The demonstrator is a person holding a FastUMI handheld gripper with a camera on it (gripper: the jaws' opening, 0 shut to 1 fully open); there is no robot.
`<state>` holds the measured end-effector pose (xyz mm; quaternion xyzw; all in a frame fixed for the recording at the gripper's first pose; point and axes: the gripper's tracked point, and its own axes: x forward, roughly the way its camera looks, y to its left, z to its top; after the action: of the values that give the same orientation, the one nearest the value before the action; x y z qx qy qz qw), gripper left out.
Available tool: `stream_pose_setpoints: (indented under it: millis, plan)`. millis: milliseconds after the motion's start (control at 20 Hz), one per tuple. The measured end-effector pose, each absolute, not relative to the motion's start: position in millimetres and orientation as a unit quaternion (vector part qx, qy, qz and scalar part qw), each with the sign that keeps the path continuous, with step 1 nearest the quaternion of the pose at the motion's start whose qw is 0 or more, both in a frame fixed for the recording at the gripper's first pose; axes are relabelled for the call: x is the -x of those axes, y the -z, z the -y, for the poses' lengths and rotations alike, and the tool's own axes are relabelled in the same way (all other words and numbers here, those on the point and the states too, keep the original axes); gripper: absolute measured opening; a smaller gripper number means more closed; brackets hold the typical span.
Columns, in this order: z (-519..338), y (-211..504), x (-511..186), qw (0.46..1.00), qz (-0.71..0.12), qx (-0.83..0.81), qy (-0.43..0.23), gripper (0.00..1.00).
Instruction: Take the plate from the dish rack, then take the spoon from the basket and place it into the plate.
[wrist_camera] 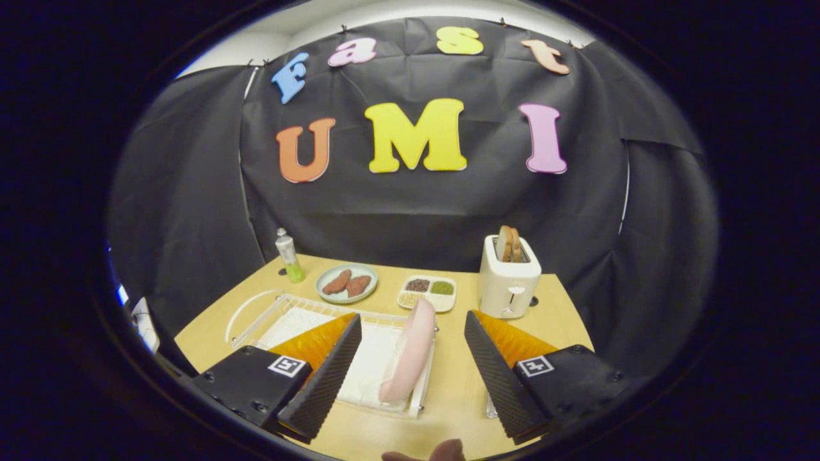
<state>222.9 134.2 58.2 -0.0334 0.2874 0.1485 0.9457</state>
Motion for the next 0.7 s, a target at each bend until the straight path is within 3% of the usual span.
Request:
stream_pose_setpoints:
  millis: [350, 500, 700]
  plan:
    - [-150, 13, -260, 0.892, -0.436, 0.02, -0.118, 1.0]
    - [-155, 33, -264, 0.873, -0.476, 0.002, -0.105, 0.89]
    - [-154, 47, -265, 0.859, -0.507, -0.016, -0.07, 0.64]
